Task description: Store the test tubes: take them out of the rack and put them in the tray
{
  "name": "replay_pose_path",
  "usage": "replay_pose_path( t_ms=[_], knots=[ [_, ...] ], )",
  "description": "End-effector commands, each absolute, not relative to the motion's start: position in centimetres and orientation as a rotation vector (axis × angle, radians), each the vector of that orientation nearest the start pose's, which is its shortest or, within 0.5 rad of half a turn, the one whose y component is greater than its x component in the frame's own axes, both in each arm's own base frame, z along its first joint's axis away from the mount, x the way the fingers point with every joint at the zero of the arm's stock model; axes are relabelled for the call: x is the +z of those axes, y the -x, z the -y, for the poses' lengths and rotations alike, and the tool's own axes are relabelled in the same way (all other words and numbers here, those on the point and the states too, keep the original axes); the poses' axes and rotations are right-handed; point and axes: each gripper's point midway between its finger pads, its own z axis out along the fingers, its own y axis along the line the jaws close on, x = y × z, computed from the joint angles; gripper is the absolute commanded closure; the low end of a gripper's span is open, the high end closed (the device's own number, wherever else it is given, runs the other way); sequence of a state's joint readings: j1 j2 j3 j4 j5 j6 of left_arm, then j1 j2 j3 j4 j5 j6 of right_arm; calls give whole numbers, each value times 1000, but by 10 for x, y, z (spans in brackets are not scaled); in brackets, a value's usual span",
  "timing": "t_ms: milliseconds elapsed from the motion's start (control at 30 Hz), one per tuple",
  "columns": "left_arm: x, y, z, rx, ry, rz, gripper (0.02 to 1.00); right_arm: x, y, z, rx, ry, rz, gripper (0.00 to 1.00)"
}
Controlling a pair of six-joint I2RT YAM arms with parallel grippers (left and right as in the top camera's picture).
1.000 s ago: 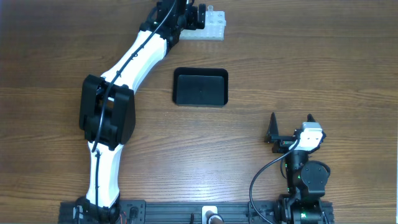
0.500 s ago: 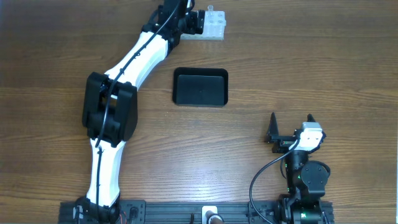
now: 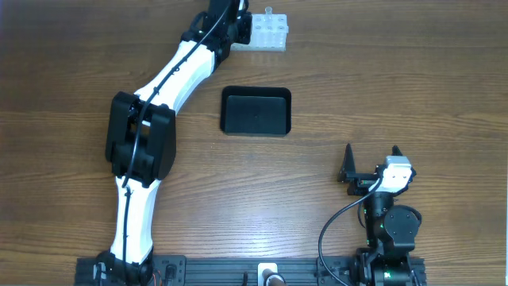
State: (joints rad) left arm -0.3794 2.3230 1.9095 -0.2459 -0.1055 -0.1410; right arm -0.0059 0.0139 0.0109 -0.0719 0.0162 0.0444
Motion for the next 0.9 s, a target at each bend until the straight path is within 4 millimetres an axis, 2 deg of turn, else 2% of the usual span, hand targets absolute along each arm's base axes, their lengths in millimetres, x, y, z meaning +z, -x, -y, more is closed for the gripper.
replay_pose_path(
  t_ms=[33, 300, 600, 900],
  knots=[
    [115, -609, 220, -170, -205, -2209, 785, 157, -246, 4, 18, -52, -1644, 9],
    [115, -609, 220, -170, -205, -2209, 884, 157, -246, 4, 18, -52, -1644, 9],
    [116, -609, 221, -171, -206, -2208, 910, 157, -246, 4, 18, -52, -1644, 9],
    [141, -608, 222, -183, -202, -2169, 928, 157, -246, 4, 18, -52, -1644, 9]
  ],
)
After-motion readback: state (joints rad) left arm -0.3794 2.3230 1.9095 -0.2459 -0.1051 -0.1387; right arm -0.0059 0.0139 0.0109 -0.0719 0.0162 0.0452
